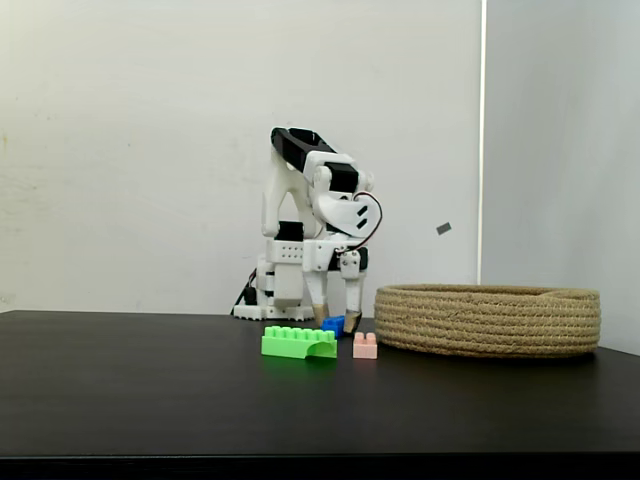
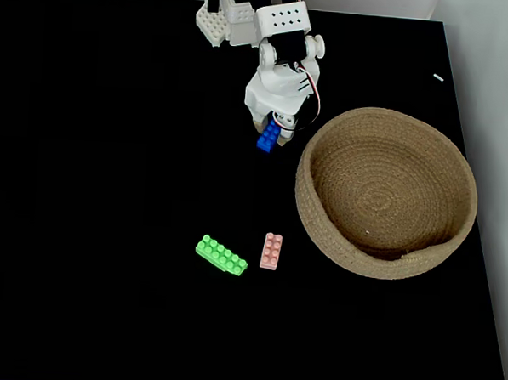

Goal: Place the lego blocks in the tray

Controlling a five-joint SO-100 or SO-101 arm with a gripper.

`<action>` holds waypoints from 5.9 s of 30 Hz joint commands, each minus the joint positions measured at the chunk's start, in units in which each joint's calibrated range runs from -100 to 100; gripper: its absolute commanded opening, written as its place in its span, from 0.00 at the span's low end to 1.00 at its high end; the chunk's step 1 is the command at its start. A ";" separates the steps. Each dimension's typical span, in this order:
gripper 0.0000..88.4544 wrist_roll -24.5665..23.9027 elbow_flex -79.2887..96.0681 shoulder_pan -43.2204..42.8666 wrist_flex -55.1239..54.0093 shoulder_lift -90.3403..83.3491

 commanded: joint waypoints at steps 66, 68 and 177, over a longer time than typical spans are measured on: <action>0.28 15.87 -64.07 16.69 0.31 25.20; 0.28 16.07 -64.34 16.19 -0.69 26.32; 0.25 44.64 -66.26 18.58 -16.76 41.11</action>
